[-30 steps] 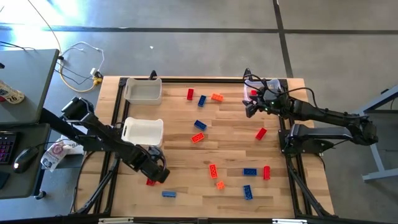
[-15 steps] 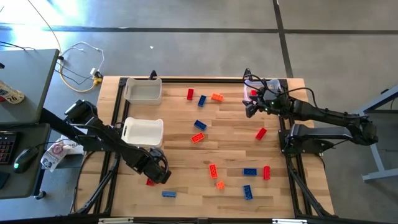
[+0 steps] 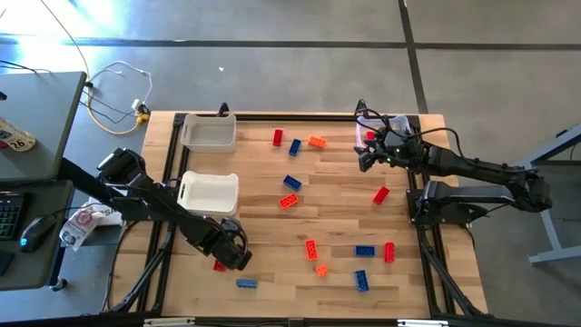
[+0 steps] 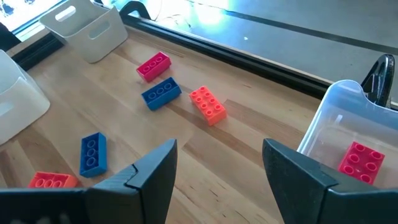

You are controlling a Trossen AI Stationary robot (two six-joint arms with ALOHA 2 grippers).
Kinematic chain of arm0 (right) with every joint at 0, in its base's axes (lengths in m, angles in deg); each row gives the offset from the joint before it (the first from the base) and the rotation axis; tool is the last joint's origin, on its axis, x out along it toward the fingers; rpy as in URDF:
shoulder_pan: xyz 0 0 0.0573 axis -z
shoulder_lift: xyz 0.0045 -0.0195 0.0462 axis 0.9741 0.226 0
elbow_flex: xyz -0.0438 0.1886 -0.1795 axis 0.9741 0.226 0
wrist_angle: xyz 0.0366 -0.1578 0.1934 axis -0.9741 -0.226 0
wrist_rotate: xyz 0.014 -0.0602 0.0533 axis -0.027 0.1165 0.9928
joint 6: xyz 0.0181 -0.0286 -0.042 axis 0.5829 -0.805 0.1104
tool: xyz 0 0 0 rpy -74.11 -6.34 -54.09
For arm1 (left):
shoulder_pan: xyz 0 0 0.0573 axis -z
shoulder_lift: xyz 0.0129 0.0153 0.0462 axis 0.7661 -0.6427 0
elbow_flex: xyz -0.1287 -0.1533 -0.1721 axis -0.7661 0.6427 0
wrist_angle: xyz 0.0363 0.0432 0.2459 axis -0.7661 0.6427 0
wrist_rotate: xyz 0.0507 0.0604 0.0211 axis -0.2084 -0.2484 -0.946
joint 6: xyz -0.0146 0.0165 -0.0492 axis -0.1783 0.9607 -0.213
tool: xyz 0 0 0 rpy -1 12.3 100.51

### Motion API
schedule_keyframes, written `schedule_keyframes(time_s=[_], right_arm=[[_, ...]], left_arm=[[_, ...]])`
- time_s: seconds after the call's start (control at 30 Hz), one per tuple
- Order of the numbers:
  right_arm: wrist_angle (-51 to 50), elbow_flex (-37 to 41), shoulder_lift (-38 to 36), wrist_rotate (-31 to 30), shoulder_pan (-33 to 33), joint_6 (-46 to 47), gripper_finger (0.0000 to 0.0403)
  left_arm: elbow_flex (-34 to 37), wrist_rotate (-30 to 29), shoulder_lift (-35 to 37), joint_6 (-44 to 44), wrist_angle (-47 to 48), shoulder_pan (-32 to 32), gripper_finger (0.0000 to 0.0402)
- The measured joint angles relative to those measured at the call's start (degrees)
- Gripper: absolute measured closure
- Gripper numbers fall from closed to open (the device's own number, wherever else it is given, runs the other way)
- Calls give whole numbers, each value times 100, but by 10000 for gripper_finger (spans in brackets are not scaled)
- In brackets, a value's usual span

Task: Sort & place blocks by color
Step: Put the orange game piece into the white bin

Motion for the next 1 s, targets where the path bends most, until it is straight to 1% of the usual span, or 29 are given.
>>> schedule_keyframes(time_s=[0.1, 0.2, 0.4, 0.53, 0.83, 0.87, 1.0], right_arm=[[-11, 0, 0, 0, 1, 70, 181], [-24, 0, 0, 0, 2, 70, 181], [-45, 0, 0, 0, 1, 69, 181], [-54, 0, 0, 0, 0, 70, 181], [-50, 0, 0, -2, 2, 81, 181], [-50, 0, 0, -1, 1, 81, 181], [-48, 0, 0, -2, 1, 81, 181]], left_arm=[[5, 226, -238, 200, -69, -29, 190], [2, 209, -391, 290, -273, -37, 190], [-6, 177, -474, 364, -325, -37, 195], [2, 182, -452, 411, -304, 6, 225], [0, 226, -443, 787, -343, 9, 325], [1, 223, -441, 825, -356, 6, 332], [0, 125, -441, 985, -418, 4, 332]])
